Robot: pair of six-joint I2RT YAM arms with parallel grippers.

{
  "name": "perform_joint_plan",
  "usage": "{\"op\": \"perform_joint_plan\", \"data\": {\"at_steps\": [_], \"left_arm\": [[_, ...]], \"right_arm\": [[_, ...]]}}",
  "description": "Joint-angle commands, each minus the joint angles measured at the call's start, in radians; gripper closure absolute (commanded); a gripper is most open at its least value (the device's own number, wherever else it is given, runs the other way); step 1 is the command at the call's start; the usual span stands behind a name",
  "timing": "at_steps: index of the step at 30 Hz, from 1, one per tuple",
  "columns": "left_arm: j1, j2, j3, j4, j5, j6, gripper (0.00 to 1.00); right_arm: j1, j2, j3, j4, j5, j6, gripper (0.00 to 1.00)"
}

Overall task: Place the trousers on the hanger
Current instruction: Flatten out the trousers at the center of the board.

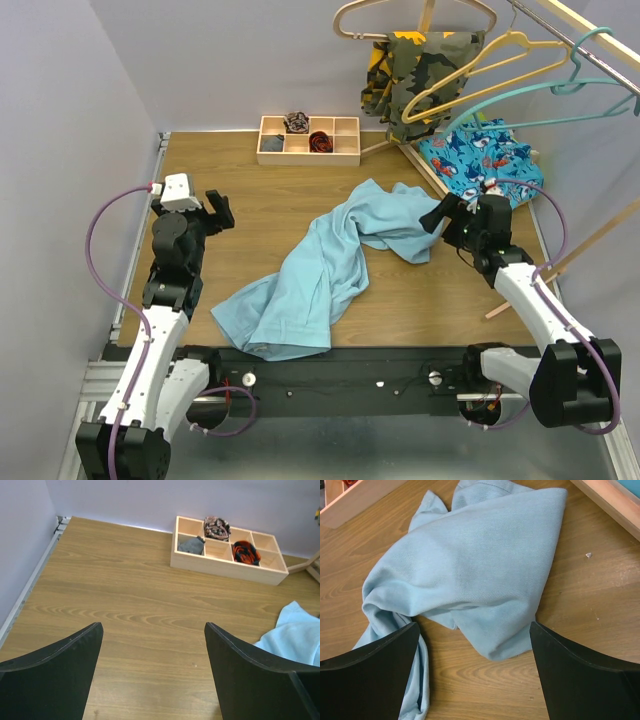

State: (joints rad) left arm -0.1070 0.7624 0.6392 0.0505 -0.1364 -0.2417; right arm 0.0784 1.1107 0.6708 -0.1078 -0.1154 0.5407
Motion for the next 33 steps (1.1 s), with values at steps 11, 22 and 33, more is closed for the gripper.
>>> {"op": "perform_joint_plan", "data": {"at_steps": [11,22,33], "left_arm": [[-0.338,0.253,0.165,-0.118,0.131,0.081,0.12],[-0.352,0.525,0.123,-0.308,0.33,-0.122,0.08],[-0.352,0.633,0.067,-0.295,0.403,-0.214,0.06]], "right_arm": [[0.0,0.052,0.041,-0.02,-0.033,0.025,0.0],[-0.002,0.026,-0.053,-0.018,-0.095,0.041,0.0],[0.001,0.047,-0.039,-0.015,-0.13,0.002,0.0]]}}
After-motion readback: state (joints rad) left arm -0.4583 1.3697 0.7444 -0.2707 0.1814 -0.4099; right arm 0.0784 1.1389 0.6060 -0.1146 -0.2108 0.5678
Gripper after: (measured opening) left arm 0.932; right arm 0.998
